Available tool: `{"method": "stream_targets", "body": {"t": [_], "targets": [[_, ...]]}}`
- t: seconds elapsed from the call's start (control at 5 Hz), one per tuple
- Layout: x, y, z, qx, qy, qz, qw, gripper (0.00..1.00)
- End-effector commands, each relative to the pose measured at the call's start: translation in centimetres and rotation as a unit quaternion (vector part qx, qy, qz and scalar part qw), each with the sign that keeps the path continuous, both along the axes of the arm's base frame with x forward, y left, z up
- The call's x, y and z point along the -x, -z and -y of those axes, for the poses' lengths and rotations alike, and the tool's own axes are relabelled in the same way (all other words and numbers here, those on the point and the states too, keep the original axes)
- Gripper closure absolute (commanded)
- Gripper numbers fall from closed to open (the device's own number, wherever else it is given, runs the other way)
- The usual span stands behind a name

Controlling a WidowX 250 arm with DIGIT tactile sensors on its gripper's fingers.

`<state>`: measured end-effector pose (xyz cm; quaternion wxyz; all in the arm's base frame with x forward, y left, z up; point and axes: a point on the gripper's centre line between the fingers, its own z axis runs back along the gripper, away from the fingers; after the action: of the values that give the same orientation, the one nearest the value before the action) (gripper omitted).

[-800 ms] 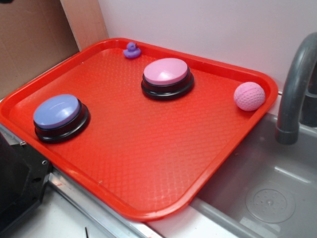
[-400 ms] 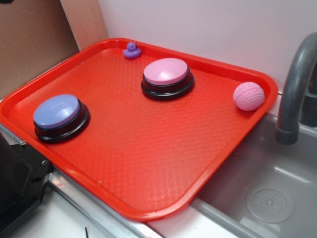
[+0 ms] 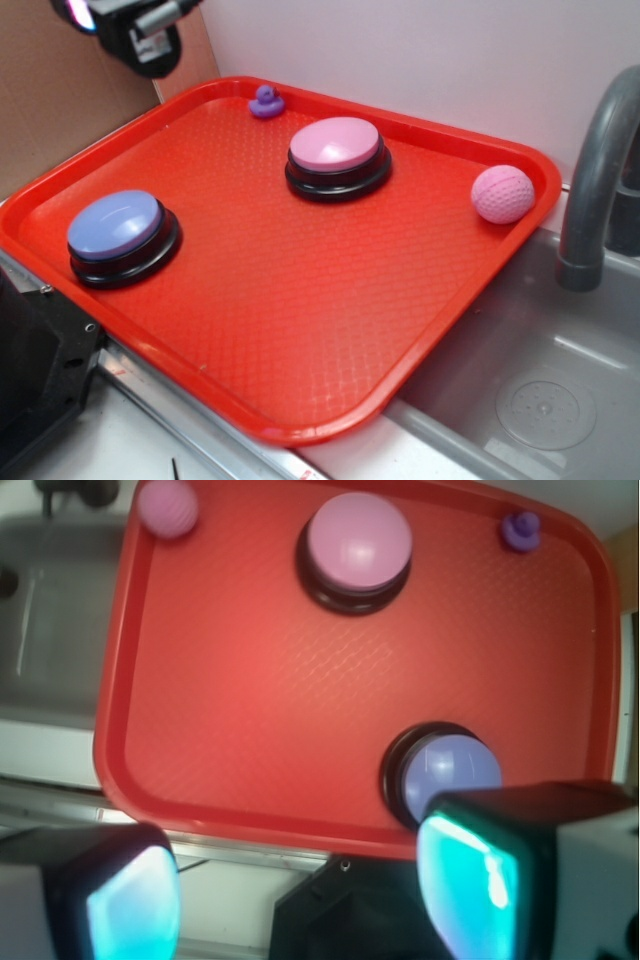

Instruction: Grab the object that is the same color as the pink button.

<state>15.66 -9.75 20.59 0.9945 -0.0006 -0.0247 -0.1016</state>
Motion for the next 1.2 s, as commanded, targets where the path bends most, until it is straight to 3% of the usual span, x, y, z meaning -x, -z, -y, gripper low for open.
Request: {"method": "stream_targets", "body": {"t": [0.0,0.6,0.8,1.0], "targets": [[-4.1,3.3,3.4,0.077,-0.017,0.043,0.996,0.0],[-4.1,3.3,3.4,0.077,-0.017,0.043,0.996,0.0],[-6.5,6.6,3.4,0.022,-0.048,0.039,0.998,0.0],[-8.6,8.8,3.7,0.042,-0.053,0.067,0.995,0.0]]}}
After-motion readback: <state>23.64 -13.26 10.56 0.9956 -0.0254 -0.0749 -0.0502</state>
